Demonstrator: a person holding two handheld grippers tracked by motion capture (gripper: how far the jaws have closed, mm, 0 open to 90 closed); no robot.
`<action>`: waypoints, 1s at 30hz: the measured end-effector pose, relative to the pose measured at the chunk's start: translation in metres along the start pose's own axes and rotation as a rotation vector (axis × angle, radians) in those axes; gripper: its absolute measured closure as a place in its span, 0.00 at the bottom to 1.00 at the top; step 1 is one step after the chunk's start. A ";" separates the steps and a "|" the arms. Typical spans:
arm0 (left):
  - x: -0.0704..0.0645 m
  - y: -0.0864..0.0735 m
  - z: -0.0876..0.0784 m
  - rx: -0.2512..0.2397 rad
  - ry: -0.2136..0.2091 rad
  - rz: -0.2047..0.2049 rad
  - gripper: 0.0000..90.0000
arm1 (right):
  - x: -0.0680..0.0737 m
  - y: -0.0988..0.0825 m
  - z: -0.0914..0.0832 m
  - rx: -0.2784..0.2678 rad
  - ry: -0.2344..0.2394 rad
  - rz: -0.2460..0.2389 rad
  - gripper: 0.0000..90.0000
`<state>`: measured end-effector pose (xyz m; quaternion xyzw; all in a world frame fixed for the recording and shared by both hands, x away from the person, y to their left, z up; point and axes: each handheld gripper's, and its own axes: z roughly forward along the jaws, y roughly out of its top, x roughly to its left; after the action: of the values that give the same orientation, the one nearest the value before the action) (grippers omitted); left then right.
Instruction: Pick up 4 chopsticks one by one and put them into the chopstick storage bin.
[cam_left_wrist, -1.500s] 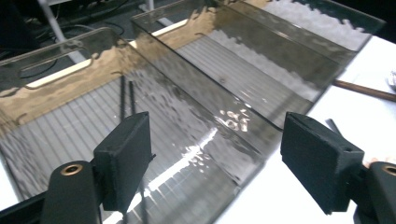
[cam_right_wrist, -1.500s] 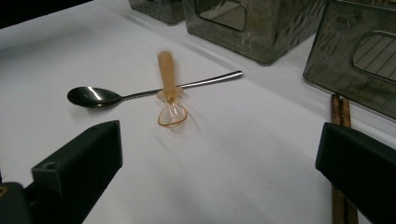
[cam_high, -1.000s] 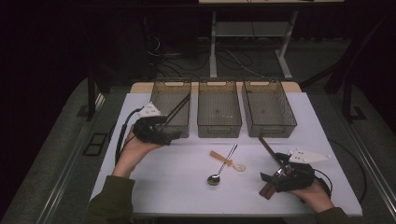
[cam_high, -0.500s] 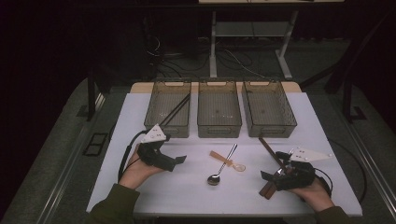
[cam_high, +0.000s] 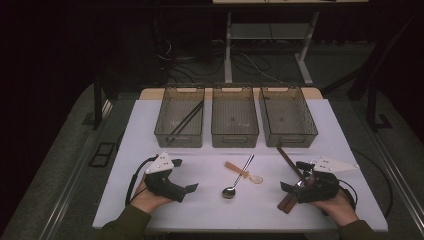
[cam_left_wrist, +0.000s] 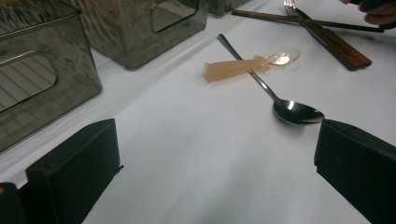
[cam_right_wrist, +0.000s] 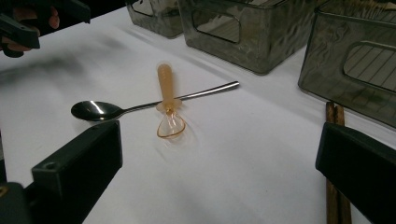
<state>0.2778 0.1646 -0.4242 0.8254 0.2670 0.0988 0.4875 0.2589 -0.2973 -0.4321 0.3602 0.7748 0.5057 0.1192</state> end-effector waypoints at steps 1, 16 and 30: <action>0.000 -0.001 -0.001 0.000 -0.002 -0.001 0.00 | 0.000 0.000 0.000 0.003 0.000 0.001 0.00; 0.000 -0.010 -0.003 0.015 0.012 0.000 0.00 | 0.002 0.003 -0.002 0.008 -0.013 -0.024 0.00; -0.001 -0.011 -0.002 0.025 0.013 0.002 0.00 | -0.011 0.013 -0.016 0.082 -0.146 -0.028 0.00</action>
<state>0.2729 0.1697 -0.4327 0.8311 0.2703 0.1012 0.4754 0.2640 -0.3130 -0.4150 0.3899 0.7890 0.4441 0.1677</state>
